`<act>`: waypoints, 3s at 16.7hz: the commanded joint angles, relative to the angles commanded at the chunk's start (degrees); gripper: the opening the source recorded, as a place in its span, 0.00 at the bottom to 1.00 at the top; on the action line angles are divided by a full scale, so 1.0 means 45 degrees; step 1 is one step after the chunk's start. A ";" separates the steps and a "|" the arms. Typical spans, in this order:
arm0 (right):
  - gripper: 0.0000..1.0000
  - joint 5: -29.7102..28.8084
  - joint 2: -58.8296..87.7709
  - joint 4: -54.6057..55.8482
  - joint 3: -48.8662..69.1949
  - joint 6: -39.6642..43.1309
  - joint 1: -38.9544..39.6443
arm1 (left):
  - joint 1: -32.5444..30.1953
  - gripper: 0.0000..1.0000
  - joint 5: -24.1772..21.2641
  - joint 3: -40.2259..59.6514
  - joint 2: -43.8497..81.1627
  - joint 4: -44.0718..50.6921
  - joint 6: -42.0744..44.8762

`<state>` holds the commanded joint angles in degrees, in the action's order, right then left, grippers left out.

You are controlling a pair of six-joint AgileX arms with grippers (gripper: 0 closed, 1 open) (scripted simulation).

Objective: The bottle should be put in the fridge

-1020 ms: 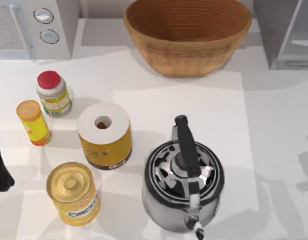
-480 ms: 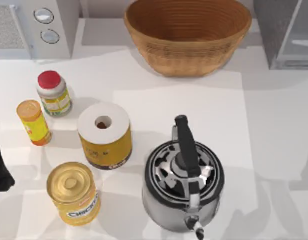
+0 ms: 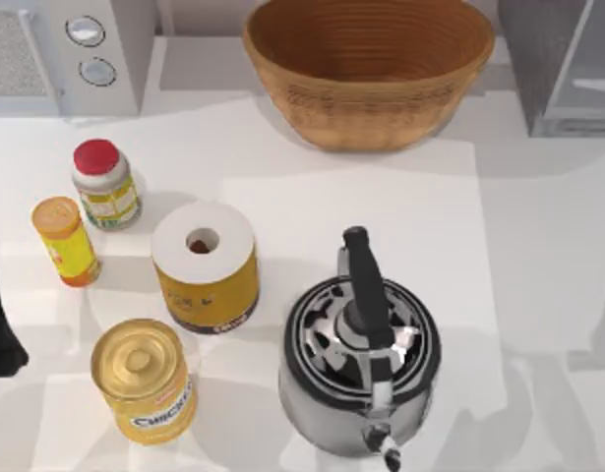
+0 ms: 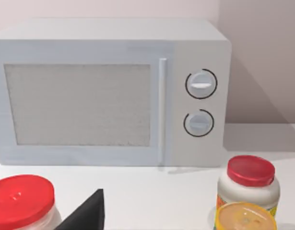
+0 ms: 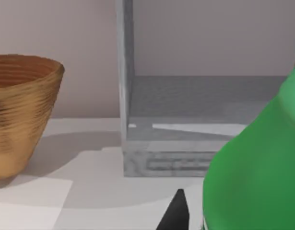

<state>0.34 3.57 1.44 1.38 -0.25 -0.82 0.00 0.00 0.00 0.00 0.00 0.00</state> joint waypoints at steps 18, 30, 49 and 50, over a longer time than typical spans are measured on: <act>0.01 0.2357 1.7936 0.9737 0.8518 -0.0084 -0.2165 | 0.0000 1.00 0.0000 0.0000 0.0000 0.0000 0.0000; 0.01 0.3161 2.5981 1.3925 1.2160 -0.0098 -0.3364 | 0.0000 1.00 0.0000 0.0000 0.0000 0.0000 0.0000; 0.01 0.2702 2.8553 1.1918 1.6727 -0.0136 -0.2930 | 0.0000 1.00 0.0000 0.0000 0.0000 0.0000 0.0000; 0.01 0.2658 2.8771 1.1697 1.7209 -0.0146 -0.2884 | 0.0000 1.00 0.0000 0.0000 0.0000 0.0000 0.0000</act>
<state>12.30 133.04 54.08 78.82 -0.91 -13.80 0.00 0.00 0.00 0.00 0.00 0.00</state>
